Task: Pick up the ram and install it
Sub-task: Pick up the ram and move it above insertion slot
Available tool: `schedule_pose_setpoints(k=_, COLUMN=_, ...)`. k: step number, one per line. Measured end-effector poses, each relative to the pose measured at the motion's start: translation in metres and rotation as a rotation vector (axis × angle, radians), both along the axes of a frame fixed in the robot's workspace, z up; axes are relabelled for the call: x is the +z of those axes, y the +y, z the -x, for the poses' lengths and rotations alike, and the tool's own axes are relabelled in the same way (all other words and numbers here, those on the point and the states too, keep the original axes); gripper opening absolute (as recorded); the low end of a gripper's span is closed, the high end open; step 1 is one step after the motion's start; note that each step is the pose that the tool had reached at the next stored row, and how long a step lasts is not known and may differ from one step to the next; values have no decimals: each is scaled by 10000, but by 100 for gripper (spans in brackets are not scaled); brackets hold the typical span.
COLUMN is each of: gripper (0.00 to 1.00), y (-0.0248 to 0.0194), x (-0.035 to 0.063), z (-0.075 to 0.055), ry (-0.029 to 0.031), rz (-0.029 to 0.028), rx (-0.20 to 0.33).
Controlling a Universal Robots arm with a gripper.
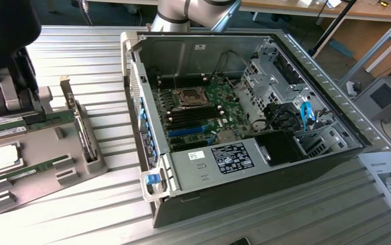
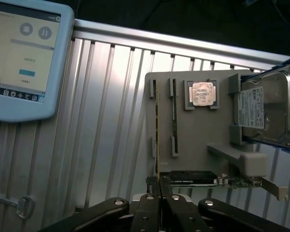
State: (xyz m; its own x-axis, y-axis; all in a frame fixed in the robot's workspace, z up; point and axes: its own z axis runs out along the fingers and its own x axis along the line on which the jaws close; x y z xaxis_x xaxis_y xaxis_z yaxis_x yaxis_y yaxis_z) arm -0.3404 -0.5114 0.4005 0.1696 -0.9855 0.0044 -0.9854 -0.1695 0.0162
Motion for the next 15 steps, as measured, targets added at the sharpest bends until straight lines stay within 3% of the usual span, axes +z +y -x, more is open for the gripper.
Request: schedule_pose_setpoints(k=15, gripper=12, y=0, x=38, z=-368, ry=198, rz=0, rx=0)
